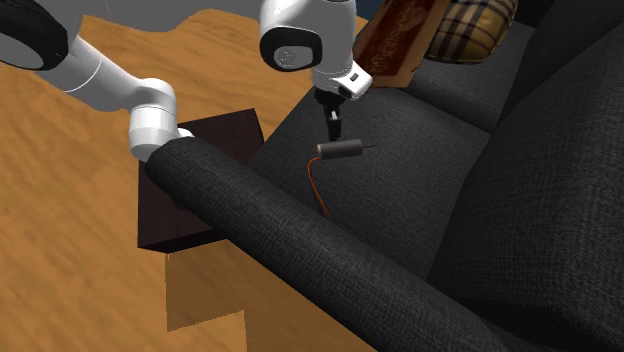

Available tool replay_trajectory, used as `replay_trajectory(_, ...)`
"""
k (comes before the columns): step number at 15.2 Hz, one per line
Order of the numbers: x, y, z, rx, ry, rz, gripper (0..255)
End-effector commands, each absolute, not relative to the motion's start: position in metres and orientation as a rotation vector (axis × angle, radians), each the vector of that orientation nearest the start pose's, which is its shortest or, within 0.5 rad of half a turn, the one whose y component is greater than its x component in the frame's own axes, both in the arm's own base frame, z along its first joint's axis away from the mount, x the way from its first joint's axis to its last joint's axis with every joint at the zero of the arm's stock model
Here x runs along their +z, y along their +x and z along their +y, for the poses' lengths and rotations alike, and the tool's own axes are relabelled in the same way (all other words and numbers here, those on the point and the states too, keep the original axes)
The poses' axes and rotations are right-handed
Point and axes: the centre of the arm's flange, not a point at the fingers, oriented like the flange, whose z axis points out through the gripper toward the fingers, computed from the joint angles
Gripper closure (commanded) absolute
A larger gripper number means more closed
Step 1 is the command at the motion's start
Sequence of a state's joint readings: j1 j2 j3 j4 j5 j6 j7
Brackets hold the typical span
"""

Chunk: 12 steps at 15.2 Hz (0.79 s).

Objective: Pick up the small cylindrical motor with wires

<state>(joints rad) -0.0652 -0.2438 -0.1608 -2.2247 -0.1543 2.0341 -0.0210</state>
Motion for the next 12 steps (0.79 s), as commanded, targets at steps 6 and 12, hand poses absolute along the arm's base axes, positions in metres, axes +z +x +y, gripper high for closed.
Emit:
replay_trajectory(6, 0.433, 0.512, -0.152, -0.042, -3.239, 0.224, 0)
replay_trajectory(12, 0.398, 0.512, -0.152, -0.042, -3.239, 0.224, 0)
